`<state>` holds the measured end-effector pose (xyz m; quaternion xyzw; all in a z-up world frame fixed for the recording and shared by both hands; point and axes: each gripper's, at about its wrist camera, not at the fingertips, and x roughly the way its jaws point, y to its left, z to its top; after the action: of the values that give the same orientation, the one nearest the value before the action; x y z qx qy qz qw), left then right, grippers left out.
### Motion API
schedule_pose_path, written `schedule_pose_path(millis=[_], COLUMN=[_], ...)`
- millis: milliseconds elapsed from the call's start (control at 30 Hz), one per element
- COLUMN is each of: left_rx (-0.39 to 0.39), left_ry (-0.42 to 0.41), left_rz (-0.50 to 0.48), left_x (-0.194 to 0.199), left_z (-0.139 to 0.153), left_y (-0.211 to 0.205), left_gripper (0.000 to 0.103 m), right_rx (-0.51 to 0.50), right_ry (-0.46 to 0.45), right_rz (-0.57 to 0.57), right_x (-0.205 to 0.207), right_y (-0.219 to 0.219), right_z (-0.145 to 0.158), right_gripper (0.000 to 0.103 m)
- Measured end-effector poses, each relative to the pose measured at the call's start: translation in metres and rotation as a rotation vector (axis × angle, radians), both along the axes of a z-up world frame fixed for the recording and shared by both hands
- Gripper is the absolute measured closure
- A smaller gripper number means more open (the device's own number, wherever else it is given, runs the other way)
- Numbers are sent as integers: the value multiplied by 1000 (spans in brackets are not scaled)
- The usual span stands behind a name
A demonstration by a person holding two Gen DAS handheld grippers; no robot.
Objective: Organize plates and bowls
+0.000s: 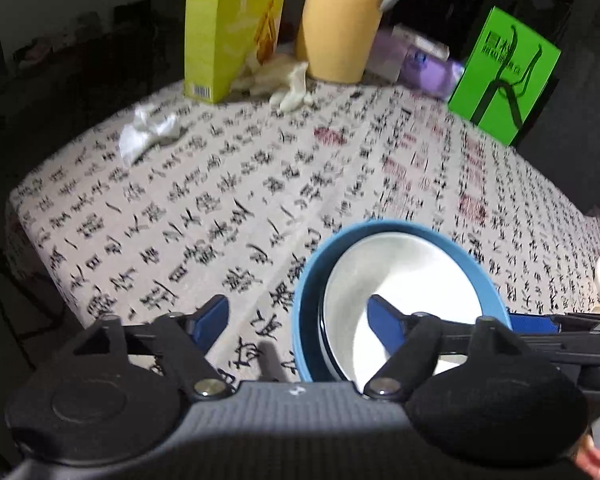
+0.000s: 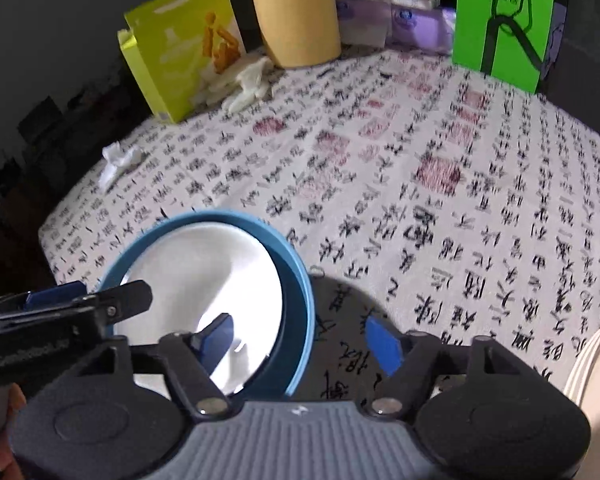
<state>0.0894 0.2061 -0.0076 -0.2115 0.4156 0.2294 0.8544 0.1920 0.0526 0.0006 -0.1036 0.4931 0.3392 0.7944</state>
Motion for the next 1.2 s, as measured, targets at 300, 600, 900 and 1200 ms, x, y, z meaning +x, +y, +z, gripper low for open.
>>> schedule_pose_path(millis=[300, 600, 900, 1200], left_rx=[-105, -81, -35, -19], left_ry=[30, 41, 56, 59], left_rz=[-21, -14, -46, -69], left_x=[7, 6, 7, 7], left_z=[-16, -16, -16, -16], left_y=[-4, -6, -11, -12], left_gripper=[67, 73, 75, 75], right_rx=[13, 43, 43, 28], right_ry=[81, 130, 122, 124], right_rz=[23, 6, 4, 10], right_x=[-1, -2, -3, -2], right_y=[0, -1, -1, 0], right_z=[-11, -13, -12, -12], right_gripper=[51, 68, 68, 68])
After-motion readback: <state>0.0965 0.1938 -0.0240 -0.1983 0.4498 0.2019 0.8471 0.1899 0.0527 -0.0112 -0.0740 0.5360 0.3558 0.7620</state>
